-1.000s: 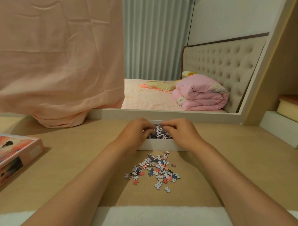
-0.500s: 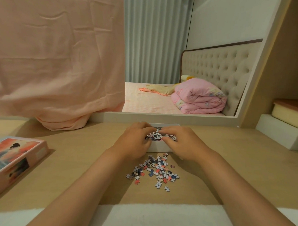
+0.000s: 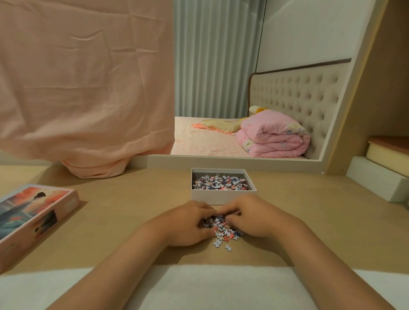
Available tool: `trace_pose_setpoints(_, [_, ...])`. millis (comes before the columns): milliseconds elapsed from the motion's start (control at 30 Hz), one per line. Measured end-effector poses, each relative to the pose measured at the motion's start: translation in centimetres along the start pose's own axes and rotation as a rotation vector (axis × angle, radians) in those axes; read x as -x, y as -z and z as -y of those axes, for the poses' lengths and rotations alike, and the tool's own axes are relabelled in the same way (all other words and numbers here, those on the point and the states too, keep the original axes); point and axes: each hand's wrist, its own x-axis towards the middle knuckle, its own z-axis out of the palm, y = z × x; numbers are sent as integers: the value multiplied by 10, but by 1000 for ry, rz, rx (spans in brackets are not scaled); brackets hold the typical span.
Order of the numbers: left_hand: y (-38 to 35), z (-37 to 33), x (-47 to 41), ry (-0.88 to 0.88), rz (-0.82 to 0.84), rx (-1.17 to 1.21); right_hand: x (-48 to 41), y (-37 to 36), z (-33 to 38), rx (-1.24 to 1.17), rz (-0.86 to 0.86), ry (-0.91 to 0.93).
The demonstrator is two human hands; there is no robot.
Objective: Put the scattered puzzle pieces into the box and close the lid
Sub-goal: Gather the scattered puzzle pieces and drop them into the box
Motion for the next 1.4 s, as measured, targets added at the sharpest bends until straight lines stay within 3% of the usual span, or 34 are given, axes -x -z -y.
trace_pose_setpoints(133, [7, 5, 4, 17, -4, 55, 4, 4, -3, -72, -28, -12])
trace_pose_setpoints(300, [4, 3, 6, 26, 95, -136, 7, -2, -4, 169, 221, -18])
trace_pose_setpoints(500, [2, 7, 2, 23, 7, -34, 0, -5, -11, 173, 123, 15])
trace_pose_setpoints(767, [0, 4, -3, 1, 19, -112, -12, -25, -9, 126, 1, 71])
trace_pose_setpoints(1000, [-1, 8, -2, -18, -99, 49, -14, -25, -2, 19, -80, 84])
trace_pose_setpoints(1400, [-1, 8, -11, 24, -228, 189, -22, -16, 1, -109, -142, -48])
